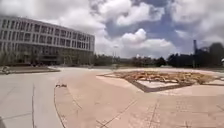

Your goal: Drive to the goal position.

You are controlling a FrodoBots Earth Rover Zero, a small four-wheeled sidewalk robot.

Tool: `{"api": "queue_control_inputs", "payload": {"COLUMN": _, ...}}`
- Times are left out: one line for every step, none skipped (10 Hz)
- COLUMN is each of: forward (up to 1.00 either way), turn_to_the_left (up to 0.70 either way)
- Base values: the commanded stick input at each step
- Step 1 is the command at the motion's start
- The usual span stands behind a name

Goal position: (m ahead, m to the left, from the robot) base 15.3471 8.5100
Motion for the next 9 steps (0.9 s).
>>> {"api": "queue_control_inputs", "payload": {"forward": 1.0, "turn_to_the_left": 0.17}}
{"api": "queue_control_inputs", "payload": {"forward": 1.0, "turn_to_the_left": 0.0}}
{"api": "queue_control_inputs", "payload": {"forward": 1.0, "turn_to_the_left": 0.0}}
{"api": "queue_control_inputs", "payload": {"forward": 1.0, "turn_to_the_left": 0.0}}
{"api": "queue_control_inputs", "payload": {"forward": 1.0, "turn_to_the_left": 0.0}}
{"api": "queue_control_inputs", "payload": {"forward": 1.0, "turn_to_the_left": 0.0}}
{"api": "queue_control_inputs", "payload": {"forward": 1.0, "turn_to_the_left": 0.0}}
{"api": "queue_control_inputs", "payload": {"forward": 1.0, "turn_to_the_left": 0.0}}
{"api": "queue_control_inputs", "payload": {"forward": 1.0, "turn_to_the_left": 0.0}}
